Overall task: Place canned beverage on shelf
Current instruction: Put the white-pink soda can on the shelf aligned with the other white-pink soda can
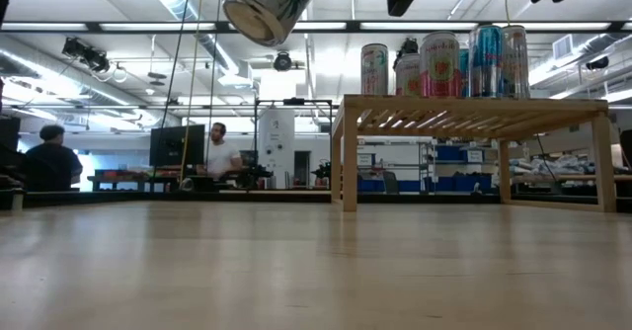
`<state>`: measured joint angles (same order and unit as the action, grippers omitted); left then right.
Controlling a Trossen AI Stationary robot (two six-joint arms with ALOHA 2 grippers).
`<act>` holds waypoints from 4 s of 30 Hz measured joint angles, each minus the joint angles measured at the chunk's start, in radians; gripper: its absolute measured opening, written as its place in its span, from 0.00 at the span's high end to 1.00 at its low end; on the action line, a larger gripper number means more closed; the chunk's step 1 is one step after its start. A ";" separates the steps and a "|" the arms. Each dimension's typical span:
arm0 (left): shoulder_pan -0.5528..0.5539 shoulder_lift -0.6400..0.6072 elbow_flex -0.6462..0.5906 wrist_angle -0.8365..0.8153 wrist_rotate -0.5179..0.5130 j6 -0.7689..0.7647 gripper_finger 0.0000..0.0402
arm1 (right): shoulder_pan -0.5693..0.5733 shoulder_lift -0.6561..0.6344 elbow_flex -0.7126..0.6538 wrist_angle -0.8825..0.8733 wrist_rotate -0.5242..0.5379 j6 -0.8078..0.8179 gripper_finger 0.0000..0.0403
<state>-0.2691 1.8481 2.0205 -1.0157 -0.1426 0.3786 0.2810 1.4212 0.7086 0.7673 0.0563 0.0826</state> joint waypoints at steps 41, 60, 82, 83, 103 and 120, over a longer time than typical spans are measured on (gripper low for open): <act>-0.047 0.086 -0.003 -0.091 -0.056 -0.138 0.34 | 0.105 -0.002 0.014 -0.071 0.153 0.011 0.39; -0.131 -0.007 -0.001 -0.311 -0.208 -0.492 0.40 | 0.153 -0.002 0.013 -0.046 0.078 -0.028 0.38; -0.152 -0.122 0.000 -0.336 -0.247 -0.607 0.40 | 0.081 0.000 0.010 -0.144 0.112 -0.139 0.02; -0.149 -0.129 0.000 -0.337 -0.247 -0.605 0.40 | 0.068 0.000 0.010 -0.139 0.100 -0.118 0.02; -0.121 -0.245 0.000 -0.453 -0.261 -0.621 0.40 | -0.071 0.290 0.343 -0.345 -0.144 -0.015 0.02; -0.191 -0.345 0.000 -0.478 -0.303 -0.718 0.40 | -0.114 0.555 0.630 -0.528 -0.154 0.001 0.02</act>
<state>-0.4600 1.5029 2.0205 -1.4935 -0.4454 -0.3389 0.1670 1.9758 1.3384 0.2392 -0.0978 0.0839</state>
